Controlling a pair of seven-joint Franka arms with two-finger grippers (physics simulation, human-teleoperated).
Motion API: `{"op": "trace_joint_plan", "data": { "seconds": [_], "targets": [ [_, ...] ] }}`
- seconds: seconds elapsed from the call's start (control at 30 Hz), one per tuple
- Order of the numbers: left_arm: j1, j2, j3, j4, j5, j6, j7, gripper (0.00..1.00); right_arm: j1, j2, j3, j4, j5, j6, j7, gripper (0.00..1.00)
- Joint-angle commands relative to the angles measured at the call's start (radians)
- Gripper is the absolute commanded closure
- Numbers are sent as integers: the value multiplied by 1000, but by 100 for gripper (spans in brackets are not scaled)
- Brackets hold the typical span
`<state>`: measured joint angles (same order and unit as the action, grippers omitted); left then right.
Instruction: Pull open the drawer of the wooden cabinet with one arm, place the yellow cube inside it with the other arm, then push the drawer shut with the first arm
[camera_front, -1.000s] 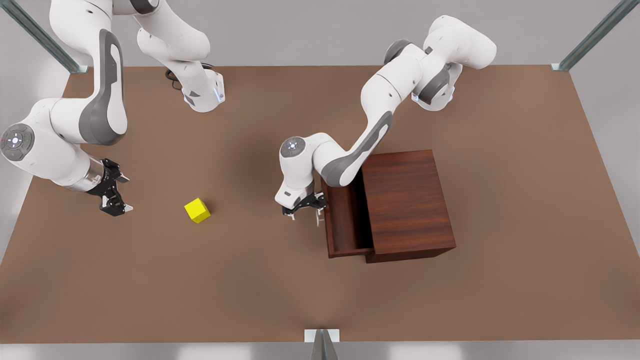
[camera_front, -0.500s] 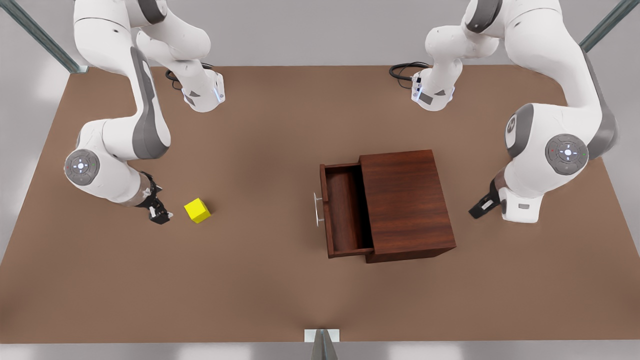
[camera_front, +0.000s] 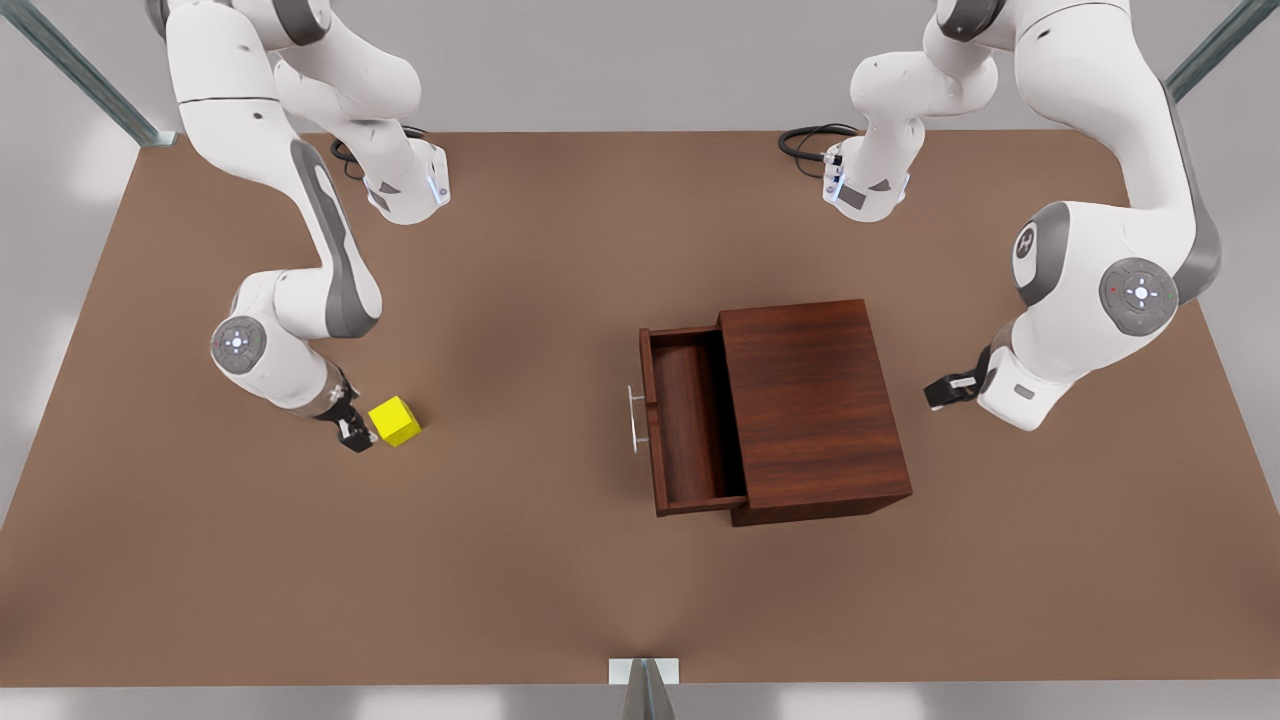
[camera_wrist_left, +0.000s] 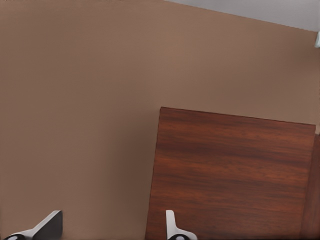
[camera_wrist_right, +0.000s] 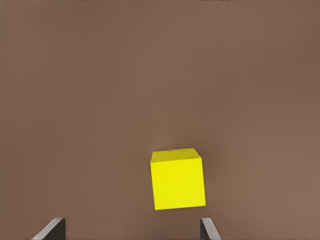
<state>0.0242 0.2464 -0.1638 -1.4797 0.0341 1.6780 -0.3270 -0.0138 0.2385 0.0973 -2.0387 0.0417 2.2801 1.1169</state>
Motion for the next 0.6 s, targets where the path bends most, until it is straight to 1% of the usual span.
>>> {"op": "trace_joint_plan", "data": {
  "seconds": [0.0,0.3,0.47,0.57],
  "targets": [
    [2,-1,0,1,0,9,316,0,-5,1,1,-14,0,139,-121,0],
    [3,-1,0,-1,1,9,302,0,-14,10,2,-98,-29,141,-224,0],
    [2,-1,0,-2,1,9,301,0,-28,28,2,-117,-54,125,-244,0],
    [-1,-1,0,-4,1,9,281,0,-28,38,19,-135,-54,130,-249,0]
  ]
}}
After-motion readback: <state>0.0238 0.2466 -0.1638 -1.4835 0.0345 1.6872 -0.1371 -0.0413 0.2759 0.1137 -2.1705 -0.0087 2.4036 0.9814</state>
